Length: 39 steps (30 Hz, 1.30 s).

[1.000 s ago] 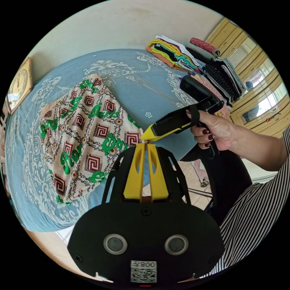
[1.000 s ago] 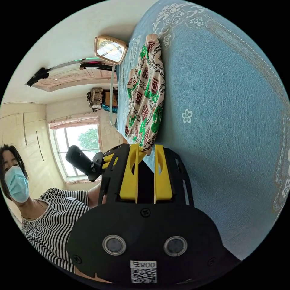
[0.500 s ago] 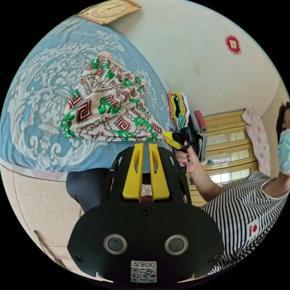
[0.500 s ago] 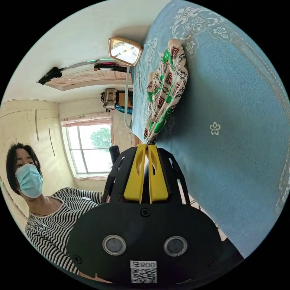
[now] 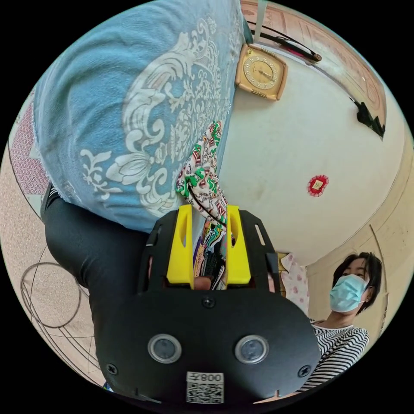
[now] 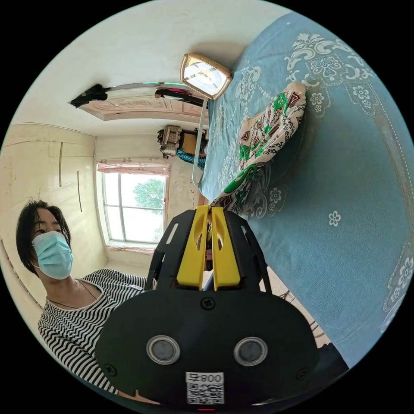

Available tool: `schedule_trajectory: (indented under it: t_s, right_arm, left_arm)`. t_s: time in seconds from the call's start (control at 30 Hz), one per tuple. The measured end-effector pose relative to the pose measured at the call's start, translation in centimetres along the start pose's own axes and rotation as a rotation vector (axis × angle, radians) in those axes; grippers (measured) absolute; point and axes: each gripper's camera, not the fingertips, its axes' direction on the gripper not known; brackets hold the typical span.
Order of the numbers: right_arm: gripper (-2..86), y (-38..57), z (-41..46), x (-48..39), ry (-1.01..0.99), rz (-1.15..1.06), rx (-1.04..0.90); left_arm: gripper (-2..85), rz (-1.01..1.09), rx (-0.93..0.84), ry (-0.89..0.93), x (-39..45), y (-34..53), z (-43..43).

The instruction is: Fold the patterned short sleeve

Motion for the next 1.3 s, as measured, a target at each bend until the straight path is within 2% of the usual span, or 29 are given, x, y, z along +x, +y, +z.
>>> schedule_trajectory:
  t_s: [0.43,0.73,1.03,1.3]
  right_arm:
    - [0.7,0.4,-3.7,2.6,-0.008,-0.011,0.001]
    - [0.8,1.2,-8.3,5.7,-0.003,-0.002,0.008]
    - [0.9,5.7,-15.9,10.3,0.073,0.051,-0.003]
    - [0.9,13.0,-25.4,11.0,0.024,0.01,0.042]
  left_arm:
    - [8.5,-0.052,0.06,0.019,-0.5,-1.5,-3.0]
    - [2.4,-0.023,0.102,-0.027,2.2,-2.1,-3.8]
    - [1.4,0.061,0.042,-0.035,8.2,0.2,-3.9]
    - [1.1,0.249,-0.07,0.019,18.6,3.5,-1.2]
